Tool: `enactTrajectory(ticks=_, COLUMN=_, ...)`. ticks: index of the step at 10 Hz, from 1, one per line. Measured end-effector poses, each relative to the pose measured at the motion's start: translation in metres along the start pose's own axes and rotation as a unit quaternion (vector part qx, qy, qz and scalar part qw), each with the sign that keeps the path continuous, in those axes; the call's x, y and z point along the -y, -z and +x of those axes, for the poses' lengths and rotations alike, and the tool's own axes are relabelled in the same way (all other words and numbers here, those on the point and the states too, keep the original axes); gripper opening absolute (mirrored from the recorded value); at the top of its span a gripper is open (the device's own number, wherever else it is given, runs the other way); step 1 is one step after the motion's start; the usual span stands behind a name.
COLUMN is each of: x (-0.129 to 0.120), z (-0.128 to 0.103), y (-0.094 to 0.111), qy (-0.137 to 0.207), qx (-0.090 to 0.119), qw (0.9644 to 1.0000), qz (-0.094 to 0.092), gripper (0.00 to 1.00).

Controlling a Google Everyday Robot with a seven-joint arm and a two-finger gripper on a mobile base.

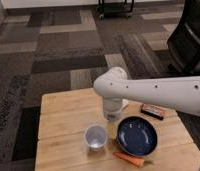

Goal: Place the pepper in the ceramic cup

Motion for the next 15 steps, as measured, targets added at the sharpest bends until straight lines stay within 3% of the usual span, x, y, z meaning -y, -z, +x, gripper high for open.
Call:
enactTrajectory(ticks=4, x=-0.016, z=-0.017, y=0.000, qy=0.091, qx=0.006, qw=0.9958, qz=-0.012, gripper=0.65)
enactTrajectory(ticks=15, x=-0.016, z=-0.017, y=0.001, qy=0.093, qx=0.007, qw=0.9956, qz=-0.011, gripper=0.65)
